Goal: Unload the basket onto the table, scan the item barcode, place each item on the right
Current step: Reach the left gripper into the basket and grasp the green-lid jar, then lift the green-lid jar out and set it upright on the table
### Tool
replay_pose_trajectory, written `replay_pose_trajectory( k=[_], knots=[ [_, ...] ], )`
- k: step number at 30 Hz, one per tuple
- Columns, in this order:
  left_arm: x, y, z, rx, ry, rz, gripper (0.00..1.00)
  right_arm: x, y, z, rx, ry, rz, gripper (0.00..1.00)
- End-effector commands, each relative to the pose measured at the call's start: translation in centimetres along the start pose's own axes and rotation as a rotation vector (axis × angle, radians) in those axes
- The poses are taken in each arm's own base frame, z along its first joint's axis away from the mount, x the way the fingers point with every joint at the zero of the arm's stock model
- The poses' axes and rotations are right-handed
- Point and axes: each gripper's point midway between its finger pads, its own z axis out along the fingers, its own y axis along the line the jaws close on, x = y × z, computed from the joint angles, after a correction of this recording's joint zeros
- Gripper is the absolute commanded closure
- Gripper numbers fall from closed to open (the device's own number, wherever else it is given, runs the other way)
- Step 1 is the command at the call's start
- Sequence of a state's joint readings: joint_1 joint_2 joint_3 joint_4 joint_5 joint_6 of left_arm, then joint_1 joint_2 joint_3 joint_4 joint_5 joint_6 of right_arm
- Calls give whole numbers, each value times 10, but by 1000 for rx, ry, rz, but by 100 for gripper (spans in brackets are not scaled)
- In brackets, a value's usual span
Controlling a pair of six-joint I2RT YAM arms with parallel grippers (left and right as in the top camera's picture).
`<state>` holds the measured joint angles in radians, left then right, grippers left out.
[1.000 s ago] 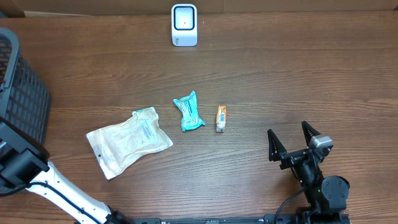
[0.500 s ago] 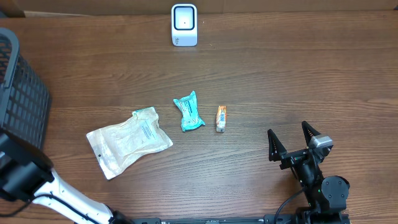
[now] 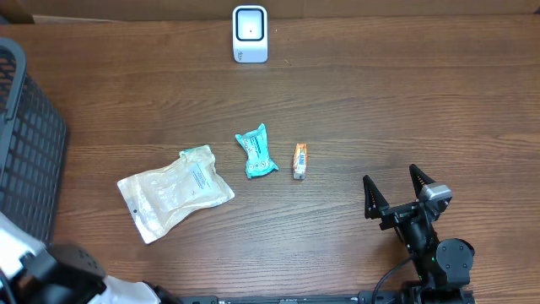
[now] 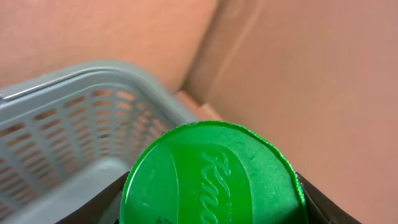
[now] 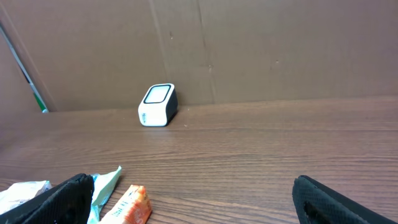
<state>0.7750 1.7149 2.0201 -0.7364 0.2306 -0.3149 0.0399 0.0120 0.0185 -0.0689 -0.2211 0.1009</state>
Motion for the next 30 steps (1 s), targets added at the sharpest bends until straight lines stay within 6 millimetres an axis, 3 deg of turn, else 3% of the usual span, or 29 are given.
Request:
replay_pose_trajectory(
  k=[1,6,7,12,23,30],
  knots=[
    [-12,-57,-43,192,-31,-50,56,2,-1,0,4,-5,1,0],
    [8,-122,-67,349,17,-5,55,2,-1,0,4,-5,2,0],
    [24,-141,-71,390,63,9,55,2,-1,0,4,-5,2,0],
    [72,-186,-76,465,191,100,55,2,-1,0,4,-5,2,0],
    [167,-222,-81,440,437,278,55,2,-1,0,4,-5,2,0],
    [224,-230,-71,385,585,390,55,2,-1,0,4,-5,2,0]
  ],
)
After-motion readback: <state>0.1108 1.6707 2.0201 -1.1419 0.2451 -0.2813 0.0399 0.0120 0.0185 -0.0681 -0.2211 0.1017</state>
